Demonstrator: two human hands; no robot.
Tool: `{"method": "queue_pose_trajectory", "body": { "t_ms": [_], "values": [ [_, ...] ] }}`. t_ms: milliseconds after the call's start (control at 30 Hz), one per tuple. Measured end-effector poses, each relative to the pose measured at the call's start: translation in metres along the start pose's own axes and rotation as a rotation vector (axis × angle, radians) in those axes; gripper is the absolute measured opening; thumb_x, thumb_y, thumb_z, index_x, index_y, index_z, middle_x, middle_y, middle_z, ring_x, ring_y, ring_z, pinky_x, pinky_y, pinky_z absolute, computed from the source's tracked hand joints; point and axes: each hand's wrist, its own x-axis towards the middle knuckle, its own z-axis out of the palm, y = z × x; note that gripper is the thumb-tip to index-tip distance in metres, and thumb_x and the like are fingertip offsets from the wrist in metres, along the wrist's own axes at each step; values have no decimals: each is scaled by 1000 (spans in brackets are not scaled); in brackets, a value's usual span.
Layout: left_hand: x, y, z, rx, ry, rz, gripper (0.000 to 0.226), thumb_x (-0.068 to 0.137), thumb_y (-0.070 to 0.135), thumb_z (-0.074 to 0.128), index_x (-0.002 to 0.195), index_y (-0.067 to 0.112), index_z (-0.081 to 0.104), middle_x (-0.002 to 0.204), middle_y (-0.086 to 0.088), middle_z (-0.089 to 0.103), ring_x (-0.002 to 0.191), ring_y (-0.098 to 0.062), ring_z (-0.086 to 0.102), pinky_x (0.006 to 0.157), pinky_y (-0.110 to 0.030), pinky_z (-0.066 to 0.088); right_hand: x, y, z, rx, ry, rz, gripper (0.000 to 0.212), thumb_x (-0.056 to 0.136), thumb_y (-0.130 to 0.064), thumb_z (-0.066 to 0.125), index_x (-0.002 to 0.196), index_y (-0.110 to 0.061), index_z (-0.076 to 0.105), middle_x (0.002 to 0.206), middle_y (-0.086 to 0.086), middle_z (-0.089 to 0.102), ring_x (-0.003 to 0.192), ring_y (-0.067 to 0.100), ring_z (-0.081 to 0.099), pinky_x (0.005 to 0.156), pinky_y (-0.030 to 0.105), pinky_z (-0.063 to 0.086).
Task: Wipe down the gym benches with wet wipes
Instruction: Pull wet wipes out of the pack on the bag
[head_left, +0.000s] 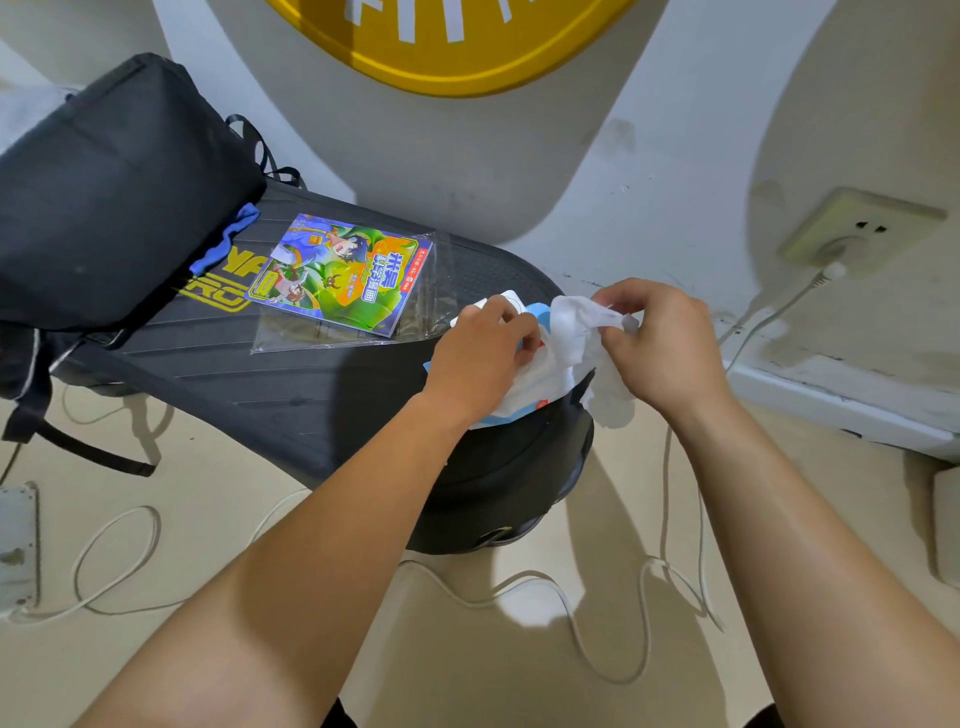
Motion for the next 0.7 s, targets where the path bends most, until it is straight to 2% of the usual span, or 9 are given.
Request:
{"method": "queue_pose_trajectory", "body": {
  "t_ms": [100, 167, 267, 333, 433, 567, 700],
  "values": [
    [-7, -8, -10, -121, -27, -13, 7, 102, 27, 52, 97, 28, 56, 109, 5, 56, 103, -19, 52, 74, -31, 39, 1, -2, 7, 32, 24, -74, 27, 84, -10, 59, 96, -32, 70, 102, -6, 66, 94, 18, 59, 81, 36, 50],
    [-20, -20, -17, -154, -47, -31, 12, 101, 27, 54, 90, 31, 51, 105, 8, 58, 101, -16, 51, 78, -35, 45, 2, -5, 17, 20, 1, -112, 28, 84, -10, 61, 96, -34, 70, 101, -8, 63, 92, 16, 56, 76, 33, 45],
    [-38, -38, -21, -151, -115, -55, 13, 97, 26, 59, 87, 32, 53, 125, 11, 62, 113, -16, 52, 92, -41, 50, 1, -8, 40, -84, -91, -139, 34, 84, -7, 59, 102, -32, 72, 105, -7, 58, 96, 17, 54, 76, 32, 43],
    [-43, -46, -22, -187, -163, -68, 14, 97, 24, 60, 87, 31, 53, 142, 17, 55, 125, -15, 51, 100, -41, 48, -1, -7, 53, -152, -160, -119, 32, 87, -9, 58, 103, -32, 73, 106, -6, 55, 97, 20, 55, 79, 34, 46],
    [-45, -49, -24, -259, -162, -71, 15, 96, 25, 59, 87, 33, 50, 147, 22, 50, 129, -12, 52, 103, -40, 48, -3, -6, 67, -232, -233, -112, 32, 90, -13, 55, 107, -34, 72, 114, -5, 56, 103, 23, 57, 79, 32, 46],
    [-45, -41, -21, -136, -103, -70, 14, 95, 38, 56, 86, 32, 46, 138, 17, 58, 119, -14, 56, 93, -37, 51, -1, -11, 72, -352, -274, -128, 35, 96, -17, 51, 117, -36, 71, 120, -6, 54, 107, 21, 57, 79, 32, 46],
    [-42, -32, -13, 9, -19, -64, 39, 85, 63, 62, 84, 29, 43, 113, 11, 63, 98, -14, 59, 79, -37, 52, 3, -11, 67, -393, -378, -143, 42, 95, -18, 49, 125, -40, 67, 125, -6, 51, 112, 20, 54, 85, 37, 50]
  ]
}}
